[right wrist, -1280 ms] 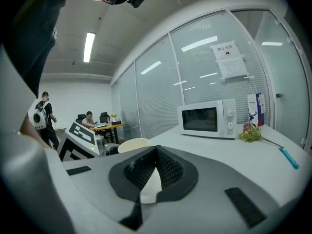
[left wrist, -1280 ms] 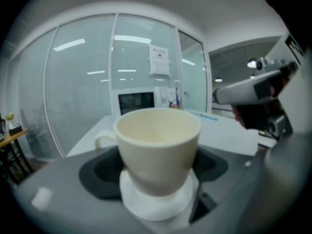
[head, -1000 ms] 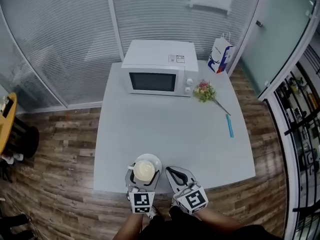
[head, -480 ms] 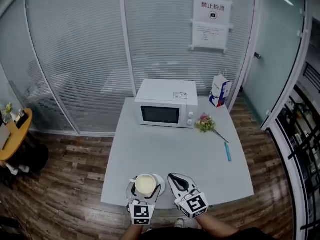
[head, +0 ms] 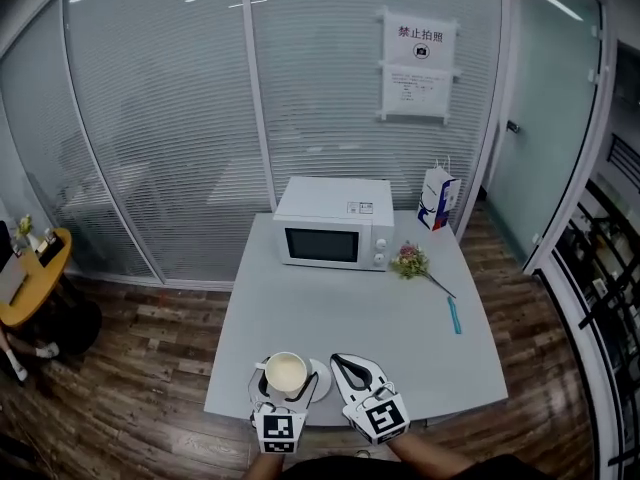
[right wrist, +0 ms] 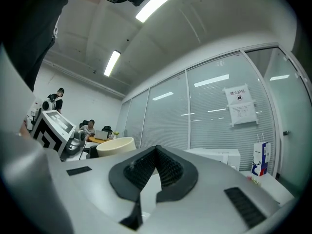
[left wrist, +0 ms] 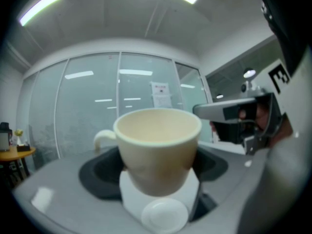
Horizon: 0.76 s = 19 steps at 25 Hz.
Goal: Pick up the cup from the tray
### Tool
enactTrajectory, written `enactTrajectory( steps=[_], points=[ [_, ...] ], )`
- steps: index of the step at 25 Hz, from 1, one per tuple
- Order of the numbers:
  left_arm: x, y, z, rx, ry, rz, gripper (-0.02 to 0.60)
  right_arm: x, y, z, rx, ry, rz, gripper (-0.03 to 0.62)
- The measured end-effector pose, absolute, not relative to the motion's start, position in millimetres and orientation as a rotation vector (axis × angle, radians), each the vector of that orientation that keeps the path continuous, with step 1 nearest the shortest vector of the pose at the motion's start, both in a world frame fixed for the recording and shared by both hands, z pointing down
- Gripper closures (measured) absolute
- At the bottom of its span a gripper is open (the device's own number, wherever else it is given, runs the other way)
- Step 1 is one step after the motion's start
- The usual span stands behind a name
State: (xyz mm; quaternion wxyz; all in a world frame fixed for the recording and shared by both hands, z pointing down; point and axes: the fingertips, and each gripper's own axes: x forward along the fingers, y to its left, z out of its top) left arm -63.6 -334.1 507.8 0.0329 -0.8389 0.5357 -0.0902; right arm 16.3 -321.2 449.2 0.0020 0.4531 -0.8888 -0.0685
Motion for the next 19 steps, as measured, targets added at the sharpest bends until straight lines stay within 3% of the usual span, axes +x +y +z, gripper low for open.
enactTrajectory(
  steps=[19],
  points=[
    [-49, -330, 506, -2.599, 1.587, -0.292, 0.153, 25, -320, 451, 1.447, -2.802, -0.239, 0.605]
  ],
)
